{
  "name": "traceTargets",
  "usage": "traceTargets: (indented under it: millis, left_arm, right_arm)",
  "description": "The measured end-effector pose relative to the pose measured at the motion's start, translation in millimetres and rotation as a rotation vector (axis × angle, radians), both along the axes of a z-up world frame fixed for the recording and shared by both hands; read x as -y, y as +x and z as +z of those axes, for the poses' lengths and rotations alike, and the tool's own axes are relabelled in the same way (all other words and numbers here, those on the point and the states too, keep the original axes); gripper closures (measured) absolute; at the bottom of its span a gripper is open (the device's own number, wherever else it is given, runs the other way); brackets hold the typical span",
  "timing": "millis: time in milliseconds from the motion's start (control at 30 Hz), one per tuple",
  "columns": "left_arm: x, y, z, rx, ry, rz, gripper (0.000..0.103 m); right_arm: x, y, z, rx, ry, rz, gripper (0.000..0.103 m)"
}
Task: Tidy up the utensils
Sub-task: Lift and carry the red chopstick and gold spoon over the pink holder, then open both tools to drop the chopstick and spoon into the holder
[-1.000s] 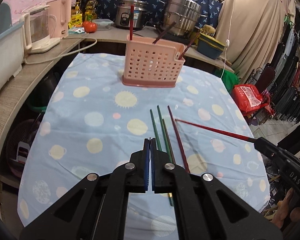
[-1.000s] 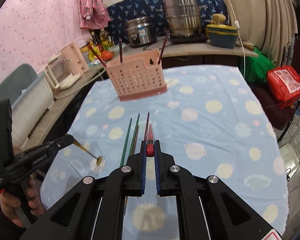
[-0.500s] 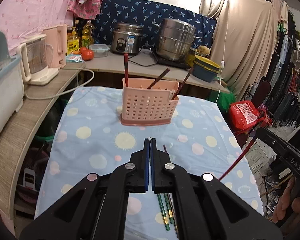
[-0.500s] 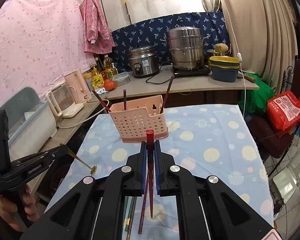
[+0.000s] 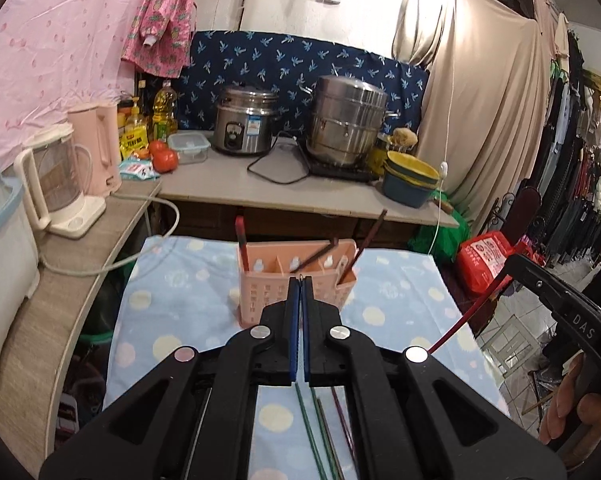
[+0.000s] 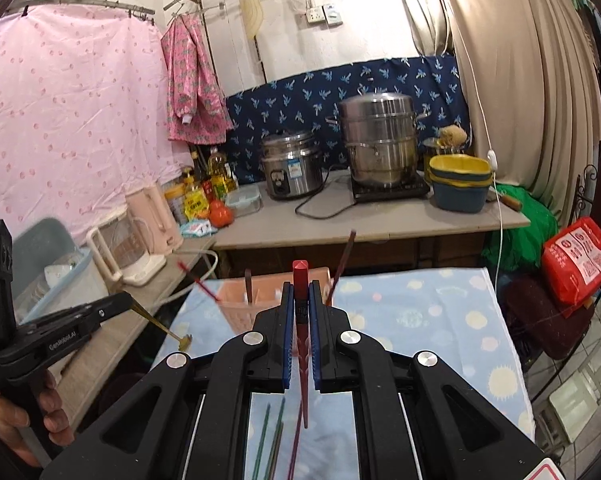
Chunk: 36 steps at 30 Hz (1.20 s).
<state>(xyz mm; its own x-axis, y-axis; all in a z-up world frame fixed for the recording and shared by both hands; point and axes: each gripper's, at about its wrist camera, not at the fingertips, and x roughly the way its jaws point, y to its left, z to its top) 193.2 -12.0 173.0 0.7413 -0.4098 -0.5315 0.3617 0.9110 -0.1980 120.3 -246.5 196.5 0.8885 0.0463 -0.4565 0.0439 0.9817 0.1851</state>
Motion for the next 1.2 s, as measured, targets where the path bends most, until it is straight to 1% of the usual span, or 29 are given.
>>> traceTargets:
  millis: [133, 233, 367, 467, 600, 700, 800, 933, 1067, 1100, 1133, 1167, 1200]
  left_arm:
    - [8, 29, 18, 0.035, -0.004, 0.005, 0.102]
    - [15, 54, 27, 0.045, -0.007, 0.009, 0.102]
    - [24, 80, 28, 0.044, 0.001, 0.007, 0.102]
    - [28, 96, 22, 0.027, 0.003, 0.005, 0.102]
    - [33, 116, 5, -0.010, 0.007, 0.011, 0.102]
    - [35, 126, -10, -0.036, 0.016, 0.017, 0.102]
    - [34, 138, -26, -0.069, 0.024, 0.030, 0.102]
    - [32, 147, -46, -0.103, 0.037, 0.042, 0.102]
    - [31, 151, -58, -0.118, 0.046, 0.062, 0.102]
    - [31, 151, -59, -0.115, 0.046, 0.066, 0.101]
    - [31, 151, -59, -0.115, 0.050, 0.072, 0.096]
    - [30, 151, -60, -0.114, 0.046, 0.080, 0.087]
    - [29, 151, -59, -0.113, 0.038, 0.082, 0.083]
  right_arm:
    - [4, 34, 25, 0.048, 0.001, -0.005, 0.096]
    - [2, 59, 41, 0.078, -0.003, -0.005, 0.096]
    - [2, 91, 54, 0.114, 0.014, -0.010, 0.096]
    - [1, 111, 55, 0.131, 0.030, -0.009, 0.096]
    - [0, 138, 41, 0.121, 0.060, -0.013, 0.096]
    - [0, 155, 21, 0.088, 0.085, -0.006, 0.096]
    - [-7, 166, -3, 0.044, 0.088, 0.003, 0.096]
    - [-11, 174, -30, -0.009, 0.079, 0.008, 0.096]
    - [-11, 177, -45, -0.044, 0.065, 0.006, 0.096]
    - [-10, 176, -46, -0.043, 0.063, 0.000, 0.092]
    - [-9, 175, -46, -0.040, 0.055, -0.012, 0.083]
    - [-9, 173, -46, -0.036, 0.051, -0.018, 0.077]
    - [-7, 170, -46, -0.028, 0.049, -0.027, 0.068]
